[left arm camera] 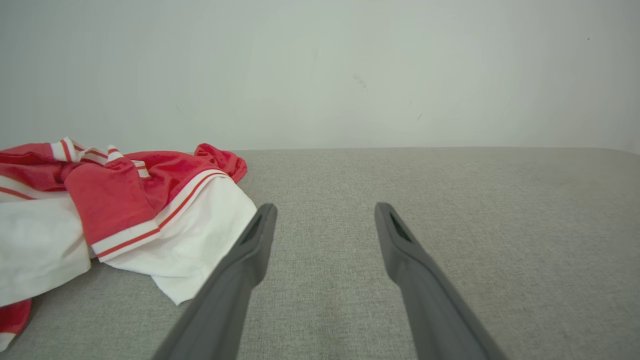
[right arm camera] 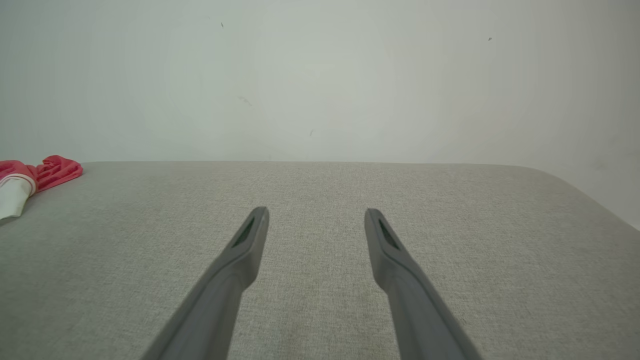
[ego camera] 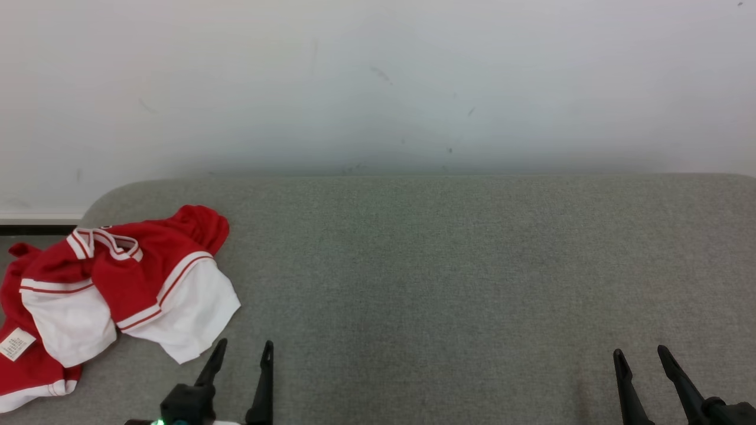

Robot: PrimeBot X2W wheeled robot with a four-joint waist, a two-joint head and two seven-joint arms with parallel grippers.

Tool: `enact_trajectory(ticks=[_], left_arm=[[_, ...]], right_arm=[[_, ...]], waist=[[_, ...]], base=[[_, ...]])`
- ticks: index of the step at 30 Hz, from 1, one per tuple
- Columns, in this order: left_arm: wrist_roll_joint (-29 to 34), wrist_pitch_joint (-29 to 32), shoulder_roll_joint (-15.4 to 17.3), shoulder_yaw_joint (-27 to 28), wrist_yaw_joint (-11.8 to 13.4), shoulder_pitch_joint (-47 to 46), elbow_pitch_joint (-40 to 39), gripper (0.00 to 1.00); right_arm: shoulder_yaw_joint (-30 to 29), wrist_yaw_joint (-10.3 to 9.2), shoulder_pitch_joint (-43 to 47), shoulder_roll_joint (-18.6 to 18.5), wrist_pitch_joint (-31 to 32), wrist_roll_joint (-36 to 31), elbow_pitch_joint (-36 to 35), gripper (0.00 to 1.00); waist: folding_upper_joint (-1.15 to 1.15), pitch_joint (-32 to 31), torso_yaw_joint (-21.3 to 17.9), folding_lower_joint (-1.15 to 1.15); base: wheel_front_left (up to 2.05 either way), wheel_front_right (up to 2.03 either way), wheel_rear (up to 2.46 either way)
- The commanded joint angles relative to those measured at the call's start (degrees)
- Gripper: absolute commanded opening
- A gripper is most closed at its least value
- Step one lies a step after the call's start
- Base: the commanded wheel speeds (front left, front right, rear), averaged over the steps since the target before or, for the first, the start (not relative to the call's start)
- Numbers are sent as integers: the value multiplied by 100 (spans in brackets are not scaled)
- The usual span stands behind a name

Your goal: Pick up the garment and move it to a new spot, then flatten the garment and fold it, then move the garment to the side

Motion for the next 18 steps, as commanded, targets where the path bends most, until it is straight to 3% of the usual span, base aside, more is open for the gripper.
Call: enact_trajectory(ticks=[1,18], left_arm=[[119,-63,44,-10,26,50,4,100],[629,-202,-17,-46,20,107,152,100]], right_arm=[[-5,-10,25,-51,-64,-122,8,100],[-20,-12,94,-40,-197,-247,107,100]], waist=[[0,1,3,0],[0,12,12,0]], base=[[0,0,0],[0,0,0]])
